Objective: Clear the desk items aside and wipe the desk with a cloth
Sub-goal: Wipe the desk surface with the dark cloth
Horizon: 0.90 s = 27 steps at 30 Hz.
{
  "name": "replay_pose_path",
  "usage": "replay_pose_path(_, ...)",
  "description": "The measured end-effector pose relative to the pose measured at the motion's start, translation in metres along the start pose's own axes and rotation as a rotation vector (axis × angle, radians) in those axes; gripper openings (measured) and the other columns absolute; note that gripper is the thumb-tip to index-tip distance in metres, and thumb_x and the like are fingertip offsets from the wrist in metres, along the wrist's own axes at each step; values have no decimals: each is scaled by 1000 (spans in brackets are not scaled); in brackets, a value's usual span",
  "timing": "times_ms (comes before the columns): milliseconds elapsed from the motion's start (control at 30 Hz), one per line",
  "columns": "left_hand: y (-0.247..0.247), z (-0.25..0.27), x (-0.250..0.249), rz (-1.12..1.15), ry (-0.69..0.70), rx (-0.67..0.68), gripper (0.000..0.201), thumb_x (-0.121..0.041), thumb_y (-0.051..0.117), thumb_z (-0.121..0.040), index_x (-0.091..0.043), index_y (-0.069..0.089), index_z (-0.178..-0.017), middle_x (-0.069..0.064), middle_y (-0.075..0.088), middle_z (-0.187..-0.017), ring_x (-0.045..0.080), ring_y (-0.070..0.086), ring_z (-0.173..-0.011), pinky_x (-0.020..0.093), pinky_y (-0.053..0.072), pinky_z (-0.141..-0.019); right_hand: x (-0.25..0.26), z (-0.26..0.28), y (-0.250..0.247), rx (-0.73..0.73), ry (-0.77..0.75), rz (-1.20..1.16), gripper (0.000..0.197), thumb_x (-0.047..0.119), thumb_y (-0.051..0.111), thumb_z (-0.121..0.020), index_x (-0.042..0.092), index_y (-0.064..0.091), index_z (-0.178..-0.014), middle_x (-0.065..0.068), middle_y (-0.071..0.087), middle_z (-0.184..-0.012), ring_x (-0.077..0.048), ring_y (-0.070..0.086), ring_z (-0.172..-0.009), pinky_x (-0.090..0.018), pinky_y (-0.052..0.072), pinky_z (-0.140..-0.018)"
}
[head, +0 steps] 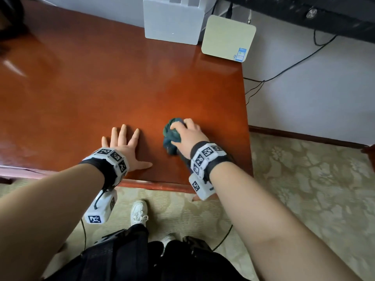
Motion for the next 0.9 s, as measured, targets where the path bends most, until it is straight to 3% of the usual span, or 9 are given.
replay_pose_path(100, 8, 6, 2, -15, 39, -37, 107, -77, 47, -73, -32, -17, -147, 6, -25, -155, 27, -20, -143, 47, -6, -117, 7, 9, 29, 4, -6, 121, 42, 30, 45, -94, 31, 36, -135, -8, 27, -143, -34, 32, -121, -42, 37, -95)
replay_pose_path(200, 9, 6, 1, -19, 29, -37, 106, -77, 45, -74, -31, -18, -146, 6, -25, -154, 28, -21, -143, 48, -7, -117, -37, 31, 23, -60, 125, 74, 40, 31, 40, -95, 32, 36, -135, -7, 29, -140, -34, 33, -119, -42, 38, -95)
replay_pose_path(433, 11, 12, 2, -41, 52, -97, 101, -79, 38, -76, -31, -14, -147, 4, -20, -156, 26, -16, -144, 45, -4, -118, -195, 130, 6, -129, 733, -87, 45, 21, 44, -96, 24, 33, -139, -16, 27, -142, -39, 37, -124, -42, 35, -101)
replay_pose_path(567, 16, 23, 6, -37, 80, -134, 95, -75, 35, -80, -29, -10, -149, 2, -17, -157, 24, -13, -145, 41, -3, -119, -232, 159, 4, -211, 906, -389, 47, 18, 48, -95, 9, 33, -139, -21, 41, -138, -37, 44, -124, -38, 36, -101)
replay_pose_path(633, 22, 29, 16, -22, 59, -109, 99, -75, 40, -79, -28, -11, -149, 2, -17, -157, 23, -14, -145, 39, -3, -119, -226, 155, -9, -323, 896, -454, 47, 23, 48, -95, 14, 33, -138, -22, 43, -136, -39, 47, -121, -41, 39, -100)
replay_pose_path(733, 28, 39, 50, 39, -41, -83, 107, -75, 49, -74, -28, -12, -148, 4, -16, -157, 25, -15, -145, 40, -4, -119, -181, 120, -36, -393, 703, -462, 46, 23, 49, -95, 16, 35, -138, -22, 37, -136, -39, 48, -118, -40, 39, -99)
replay_pose_path(833, 28, 47, 89, 89, -123, -90, 104, -73, 51, -74, -29, -5, -149, 4, -15, -157, 24, -16, -145, 40, -4, -119, -122, 75, -44, -367, 499, -413, 43, 19, 51, -94, 17, 40, -135, -18, 35, -137, -37, 50, -115, -34, 41, -94)
replay_pose_path(900, 26, 48, 110, 84, -134, -88, 96, -71, 49, -77, -31, -1, -149, 4, -16, -157, 24, -17, -144, 40, -4, -119, -88, 49, -26, -290, 442, -340, 40, 21, 52, -93, 20, 43, -132, -13, 33, -137, -36, 49, -115, -37, 40, -97)
Point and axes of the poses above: each hand's wrist, its own z-axis away from the middle knuckle, its own y-axis out of the palm, x = y × z, the point moved 9 cm from there along -z, towards the middle knuckle
